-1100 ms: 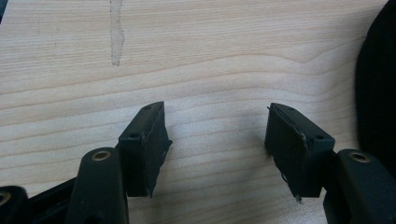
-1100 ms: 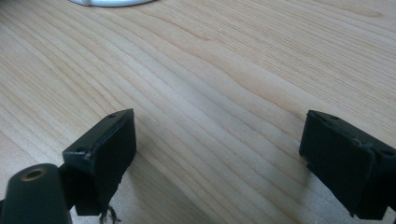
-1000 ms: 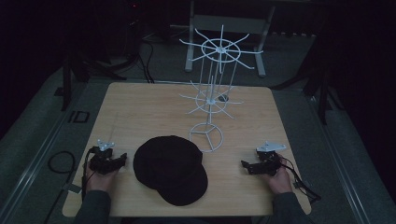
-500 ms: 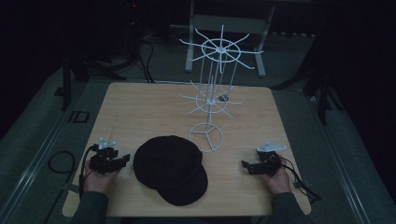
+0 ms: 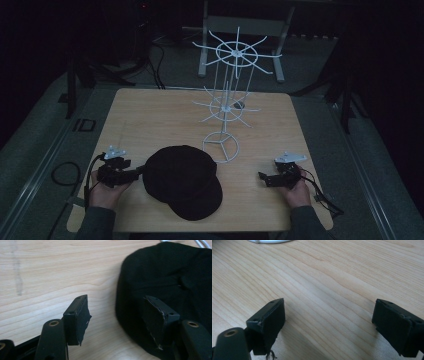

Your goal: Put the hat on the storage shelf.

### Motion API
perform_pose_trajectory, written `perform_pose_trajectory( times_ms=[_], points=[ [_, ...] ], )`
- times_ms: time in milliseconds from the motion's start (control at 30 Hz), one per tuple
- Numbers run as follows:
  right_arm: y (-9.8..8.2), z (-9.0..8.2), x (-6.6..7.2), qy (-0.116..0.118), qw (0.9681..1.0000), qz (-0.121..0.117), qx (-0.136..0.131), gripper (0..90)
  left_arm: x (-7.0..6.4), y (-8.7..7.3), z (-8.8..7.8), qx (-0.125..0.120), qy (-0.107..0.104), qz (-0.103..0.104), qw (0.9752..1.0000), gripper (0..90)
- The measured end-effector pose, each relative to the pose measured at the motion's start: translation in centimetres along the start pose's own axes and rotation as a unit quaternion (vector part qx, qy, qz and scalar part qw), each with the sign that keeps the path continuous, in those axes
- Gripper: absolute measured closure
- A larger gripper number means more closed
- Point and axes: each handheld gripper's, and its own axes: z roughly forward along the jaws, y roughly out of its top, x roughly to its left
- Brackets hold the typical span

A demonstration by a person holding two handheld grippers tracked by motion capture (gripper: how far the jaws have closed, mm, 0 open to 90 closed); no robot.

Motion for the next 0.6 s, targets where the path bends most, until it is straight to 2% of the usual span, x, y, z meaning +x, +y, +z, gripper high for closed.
perform_pose_trajectory(
  times_ms=[367, 500, 600],
  points=[
    [0.0, 0.0, 0.0, -0.001, 1.0, 0.0, 0.0, 11.2, -2.0, -0.3, -0.1, 0.017, -0.025, 0.014, 0.9994, 34.6],
    [0.0, 0.0, 0.0, 0.0, 1.0, 0.0, 0.0, 11.2, -2.8, -0.6, 0.0, 0.026, -0.02, 0.015, 0.9994, 28.3],
    [0.0, 0.0, 0.0, 0.0, 1.0, 0.0, 0.0, 11.2, -3.2, -0.8, 0.1, 0.031, -0.025, 0.012, 0.9991, 25.5]
  ],
)
